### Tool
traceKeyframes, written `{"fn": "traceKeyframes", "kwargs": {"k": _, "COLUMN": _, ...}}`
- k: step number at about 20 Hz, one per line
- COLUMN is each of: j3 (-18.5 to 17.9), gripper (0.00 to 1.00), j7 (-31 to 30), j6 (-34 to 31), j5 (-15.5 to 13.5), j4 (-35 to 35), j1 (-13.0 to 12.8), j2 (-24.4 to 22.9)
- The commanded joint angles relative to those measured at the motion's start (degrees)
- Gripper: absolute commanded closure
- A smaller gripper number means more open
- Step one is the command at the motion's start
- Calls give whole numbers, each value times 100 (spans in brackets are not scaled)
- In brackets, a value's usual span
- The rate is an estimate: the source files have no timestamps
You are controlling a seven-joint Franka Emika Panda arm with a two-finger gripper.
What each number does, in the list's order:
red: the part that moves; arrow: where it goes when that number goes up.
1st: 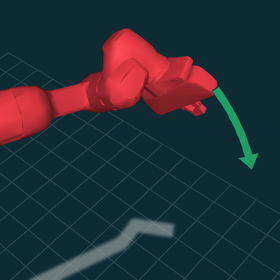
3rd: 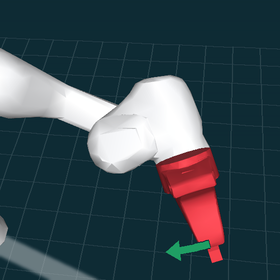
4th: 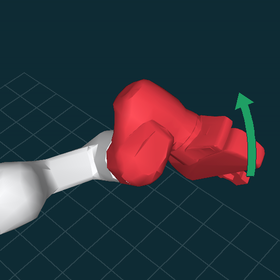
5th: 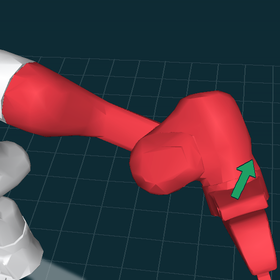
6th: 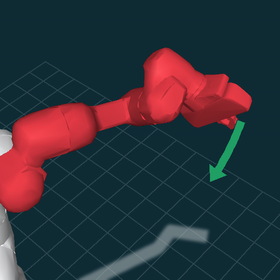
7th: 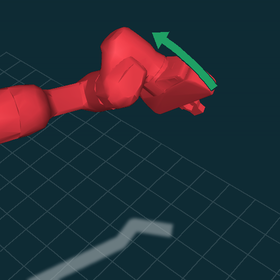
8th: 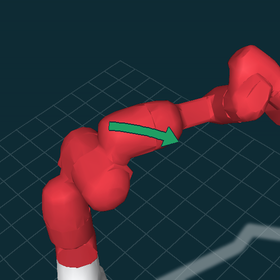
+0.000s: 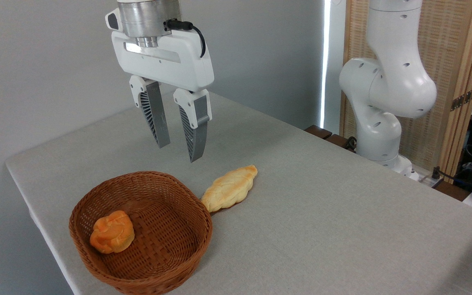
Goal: Put bread into the basket
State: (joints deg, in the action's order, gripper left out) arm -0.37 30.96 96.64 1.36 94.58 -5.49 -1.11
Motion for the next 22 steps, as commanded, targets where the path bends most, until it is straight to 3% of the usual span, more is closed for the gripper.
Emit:
{"fn": "traceKeyframes", "kwargs": {"k": 1, "j3": -34, "gripper": 0, "j7": -38, "j6": -137, "j5": -101, "j4": -54, "j1": -13, "j2": -3}}
{"fn": "traceKeyframes", "kwargs": {"k": 22, "j3": -16, "gripper": 0, "j7": -20, "j6": -445, "j5": -110, "j4": -10, "j1": -22, "j2": -82}}
